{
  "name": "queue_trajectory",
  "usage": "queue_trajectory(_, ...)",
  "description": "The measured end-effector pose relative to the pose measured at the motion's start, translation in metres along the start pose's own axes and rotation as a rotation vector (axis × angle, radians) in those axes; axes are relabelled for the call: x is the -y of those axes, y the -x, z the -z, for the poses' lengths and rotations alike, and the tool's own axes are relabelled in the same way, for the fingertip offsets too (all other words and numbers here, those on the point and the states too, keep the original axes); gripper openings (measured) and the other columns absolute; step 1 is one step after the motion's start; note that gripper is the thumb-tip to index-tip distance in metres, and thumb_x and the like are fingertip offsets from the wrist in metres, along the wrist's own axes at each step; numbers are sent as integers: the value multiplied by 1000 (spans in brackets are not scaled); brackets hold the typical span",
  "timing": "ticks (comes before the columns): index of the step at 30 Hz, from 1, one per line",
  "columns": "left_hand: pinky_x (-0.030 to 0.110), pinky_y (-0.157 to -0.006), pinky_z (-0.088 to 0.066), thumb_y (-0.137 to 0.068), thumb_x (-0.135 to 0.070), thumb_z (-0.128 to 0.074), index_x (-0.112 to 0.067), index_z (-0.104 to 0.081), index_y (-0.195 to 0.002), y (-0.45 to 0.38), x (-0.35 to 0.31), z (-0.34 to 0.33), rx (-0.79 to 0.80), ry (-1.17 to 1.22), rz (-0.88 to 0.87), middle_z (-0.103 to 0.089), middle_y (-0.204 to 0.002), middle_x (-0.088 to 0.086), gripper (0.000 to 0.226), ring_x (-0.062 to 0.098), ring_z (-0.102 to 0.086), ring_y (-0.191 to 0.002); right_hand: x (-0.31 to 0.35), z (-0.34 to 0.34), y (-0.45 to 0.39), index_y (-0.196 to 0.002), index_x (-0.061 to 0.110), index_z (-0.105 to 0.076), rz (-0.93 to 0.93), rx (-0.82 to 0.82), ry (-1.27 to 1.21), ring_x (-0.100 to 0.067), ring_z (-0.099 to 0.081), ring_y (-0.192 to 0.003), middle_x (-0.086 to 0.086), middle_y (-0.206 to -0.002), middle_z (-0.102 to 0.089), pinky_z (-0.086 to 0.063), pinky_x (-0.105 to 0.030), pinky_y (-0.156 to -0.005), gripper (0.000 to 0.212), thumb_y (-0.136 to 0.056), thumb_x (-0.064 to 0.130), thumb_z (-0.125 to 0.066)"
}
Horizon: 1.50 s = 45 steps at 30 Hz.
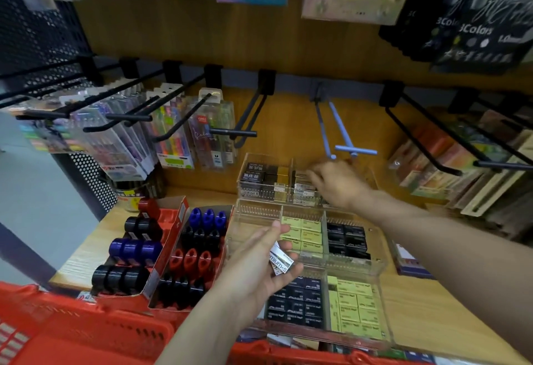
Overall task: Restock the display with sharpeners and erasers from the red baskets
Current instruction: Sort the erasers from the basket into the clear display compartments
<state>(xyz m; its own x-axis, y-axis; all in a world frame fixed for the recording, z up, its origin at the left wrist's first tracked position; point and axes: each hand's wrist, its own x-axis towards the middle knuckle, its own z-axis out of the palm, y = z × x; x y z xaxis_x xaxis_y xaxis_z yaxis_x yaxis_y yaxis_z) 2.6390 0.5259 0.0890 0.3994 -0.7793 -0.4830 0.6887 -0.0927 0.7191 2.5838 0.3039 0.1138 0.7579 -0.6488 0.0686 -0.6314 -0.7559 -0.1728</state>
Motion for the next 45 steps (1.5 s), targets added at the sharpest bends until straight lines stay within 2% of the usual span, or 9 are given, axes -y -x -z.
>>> queue_trajectory(2, 37, -70, -58, -88, -29, -67, -12, -78, -91, 1, 1, -2, 0, 21, 2, -66, -81, 9, 21, 24, -65, -81, -4, -3, 16, -78, 27, -59, 75, 55, 18, -14, -58, -87, 3, -87, -64, -31, -57, -105, 49, -103, 49, -23)
queue_trajectory(6, 42, -69, -60, -92, -12, -64, -7, -75, -102, 1, 3, -6, -46, 124, 21, -66, -83, 16, 16, 30, -65, -86, -4, -10, 22, -127, 41, -56, 49, 200, 161, -24, -36, -135, 8, -139, -53, -15, -65, -105, 65, -97, 64, -4)
queue_trajectory(10, 50, -77, -60, -98, 3, -48, -8, -65, -115, 1, 3, -3, -24, 148, 29, -68, -101, 23, 27, 35, -68, -100, 8, -14, 13, -132, 38, -56, -2, 238, 245, -31, -23, -142, 1, -149, -41, -12, -66, -106, 76, -91, 71, 0)
queue_trajectory(16, 46, -96, -53, -92, 1, -54, -17, -56, -125, -1, 1, -1, 37, 142, -21, -74, -111, 6, 37, 23, -72, -100, 19, 2, 24, -135, 33, -52, 17, 171, 155, -26, -22, -144, 5, -154, -34, -14, -63, -112, 48, -103, 51, -22)
queue_trajectory(19, 44, -96, -53, -86, 0, -60, -14, -55, -126, 4, -2, -2, 74, 227, -40, -73, -114, 7, 43, 23, -72, -100, 23, 13, 66, -130, 35, -56, 83, -107, -351, -11, -47, -128, 11, -139, -49, -37, -38, -109, 31, -102, 26, -46)
queue_trajectory(23, 43, -90, -54, -82, -5, -66, -12, -54, -126, 25, -2, -16, 85, 266, -78, -73, -113, 10, 45, 27, -71, -102, 35, 26, 137, -107, 50, -66, 98, -13, -860, -3, -70, -88, 23, -110, -67, -60, -27, -76, 28, -87, 31, -71)
queue_trajectory(28, 33, -78, -61, -82, -3, -66, -7, -55, -124, 63, -2, -25, 122, 271, -156, -71, -114, 15, 44, 29, -70, -104, 53, 32, 173, -105, 35, -73, 48, -132, -816, 2, -67, -80, 17, -101, -68, -51, -14, -70, 28, -78, 30, -81)
queue_trajectory(40, 27, -75, -60, -93, 1, -57, -3, -57, -128, 90, -7, -21, 139, 162, -240, -72, -113, 16, 35, 25, -70, -104, 69, 61, 189, -107, 30, -75, -80, -200, -762, -1, -69, -72, 13, -94, -73, -58, -27, -75, 29, -80, 26, -80)
queue_trajectory(45, 24, -74, -59, -93, 0, -58, -3, -58, -127, 85, -6, -26, 116, 164, -222, -72, -112, 15, 34, 23, -71, -103, 72, 56, 188, -116, 31, -72, -22, -219, -643, 10, -62, -79, 20, -104, -67, -45, -4, -65, 31, -85, 24, -73)
